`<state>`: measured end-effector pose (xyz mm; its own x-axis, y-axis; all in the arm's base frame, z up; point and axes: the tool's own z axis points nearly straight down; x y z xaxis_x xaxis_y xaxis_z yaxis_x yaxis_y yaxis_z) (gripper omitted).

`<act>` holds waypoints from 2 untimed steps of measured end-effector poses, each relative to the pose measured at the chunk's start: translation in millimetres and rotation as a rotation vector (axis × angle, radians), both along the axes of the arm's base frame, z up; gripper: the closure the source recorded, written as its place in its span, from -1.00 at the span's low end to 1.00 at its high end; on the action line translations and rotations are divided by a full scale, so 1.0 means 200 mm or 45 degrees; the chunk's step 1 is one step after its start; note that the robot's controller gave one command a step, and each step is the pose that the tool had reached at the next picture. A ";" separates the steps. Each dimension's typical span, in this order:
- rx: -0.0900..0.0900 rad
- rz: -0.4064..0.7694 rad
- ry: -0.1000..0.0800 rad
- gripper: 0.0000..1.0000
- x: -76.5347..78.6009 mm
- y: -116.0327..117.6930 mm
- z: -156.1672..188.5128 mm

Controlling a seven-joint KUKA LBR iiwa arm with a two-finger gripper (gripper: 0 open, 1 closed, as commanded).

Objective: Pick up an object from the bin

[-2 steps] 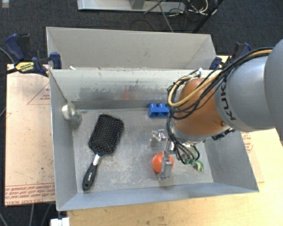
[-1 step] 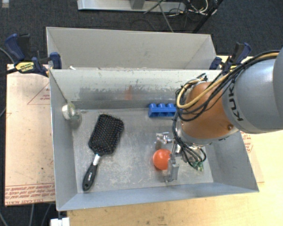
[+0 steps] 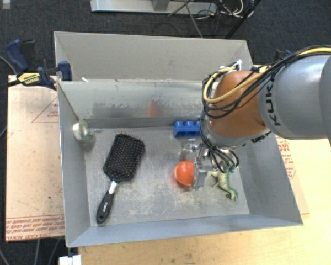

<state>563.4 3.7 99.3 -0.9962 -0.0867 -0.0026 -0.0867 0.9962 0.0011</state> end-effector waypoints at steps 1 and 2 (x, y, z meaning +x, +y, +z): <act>0.000 -0.001 0.000 1.00 0.00 0.00 0.00; 0.000 0.032 0.012 1.00 0.01 -0.03 0.20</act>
Offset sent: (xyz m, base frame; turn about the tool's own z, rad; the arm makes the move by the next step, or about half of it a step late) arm 0.0169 -0.0235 0.1549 -0.0890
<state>565.9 -2.0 139.2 -0.9937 -0.1119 0.0064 -0.1118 0.9937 0.0022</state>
